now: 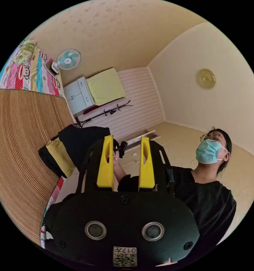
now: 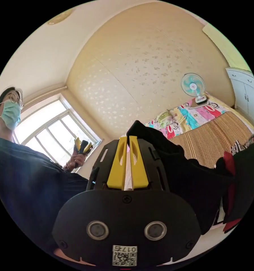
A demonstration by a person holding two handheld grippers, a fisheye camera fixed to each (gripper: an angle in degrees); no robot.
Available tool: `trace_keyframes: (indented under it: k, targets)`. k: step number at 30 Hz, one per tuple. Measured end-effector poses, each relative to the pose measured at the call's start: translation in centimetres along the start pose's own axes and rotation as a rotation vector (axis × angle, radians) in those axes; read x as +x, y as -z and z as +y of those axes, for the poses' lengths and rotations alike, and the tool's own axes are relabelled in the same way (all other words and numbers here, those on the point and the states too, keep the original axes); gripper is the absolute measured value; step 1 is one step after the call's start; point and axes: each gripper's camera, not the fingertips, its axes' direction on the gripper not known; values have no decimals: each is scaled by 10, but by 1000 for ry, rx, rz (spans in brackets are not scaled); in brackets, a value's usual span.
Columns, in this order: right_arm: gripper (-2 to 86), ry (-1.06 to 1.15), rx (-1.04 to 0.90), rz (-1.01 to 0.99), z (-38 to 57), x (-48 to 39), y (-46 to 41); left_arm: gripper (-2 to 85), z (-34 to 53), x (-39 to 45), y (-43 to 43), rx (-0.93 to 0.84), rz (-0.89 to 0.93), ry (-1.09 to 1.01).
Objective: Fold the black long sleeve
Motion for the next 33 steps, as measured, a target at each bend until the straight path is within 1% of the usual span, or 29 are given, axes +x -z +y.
trace_keyframes:
  k: [1, 3, 5, 6, 7, 8, 10, 11, 12, 14, 15, 16, 17, 19, 20, 21, 22, 23, 24, 25, 26, 28, 29, 31, 33]
  targets:
    - [18, 34, -23, -13, -3, -10, -8, 182, -7, -17, -6, -2, 21, 96]
    - [18, 179, -154, -61, -10, -50, -47, 199, -14, -39, -3, 17, 23, 213]
    - [18, 298, -254, -80, -7, -80, -76, 225, -21, -53, 8, 7, -51, 276]
    - [17, 349, -303, -96, -2, -95, -94, 228, -24, -62, 17, -23, -124, 311]
    - [17, 367, -321, -103, 1, -101, -104, 227, -24, -72, 24, -62, -166, 357]
    - [16, 383, -353, -123, 8, -110, -123, 226, -22, -79, 28, -74, -169, 388]
    - [15, 375, -395, -169, 18, -117, -150, 179, -1, -105, 48, -65, -120, 534]
    - [14, 371, -416, -209, 24, -122, -165, 159, 6, -111, 55, -50, -119, 568]
    - [13, 358, -424, -271, 27, -129, -176, 118, 23, -120, 70, -5, -91, 608]
    - [11, 352, -394, -319, 27, -141, -184, 84, 48, -125, 86, 53, 46, 615]
    - [10, 363, -386, -355, 24, -147, -188, 71, 61, -121, 95, 97, 119, 578]
    - [10, 369, -380, -370, 21, -151, -189, 59, 72, -109, 108, 155, 166, 488]
    - [9, 379, -348, -411, 15, -157, -189, 53, 75, -101, 114, 178, 200, 432]
    - [9, 401, -293, -488, 4, -170, -185, 42, 78, -58, 139, 247, 368, 118]
    - [9, 416, -260, -519, -4, -183, -183, 40, 79, -43, 146, 256, 394, 25]
    - [9, 435, -244, -551, -10, -200, -182, 39, 80, -9, 160, 247, 451, -172]
    - [9, 448, -243, -566, -12, -208, -182, 38, 84, 30, 173, 205, 517, -382]
    - [8, 489, -247, -595, -16, -226, -182, 37, 88, 50, 179, 178, 550, -489]
    - [7, 546, -260, -638, -18, -241, -180, 37, 101, 91, 194, 131, 591, -697]
    - [6, 573, -267, -658, -19, -248, -179, 36, 119, 129, 208, 107, 566, -875]
    - [6, 618, -278, -671, -19, -257, -175, 36, 129, 148, 215, 94, 567, -959]
    - [4, 675, -260, -631, -17, -262, -167, 34, 168, 210, 240, 15, 617, -1226]
    - [4, 695, -241, -588, -16, -259, -163, 33, 177, 223, 244, -9, 624, -1277]
    - [4, 685, -233, -546, -18, -249, -159, 29, 215, 271, 249, -131, 638, -1470]
    - [5, 567, -243, -572, -28, -224, -157, 27, 242, 294, 243, -206, 692, -1602]
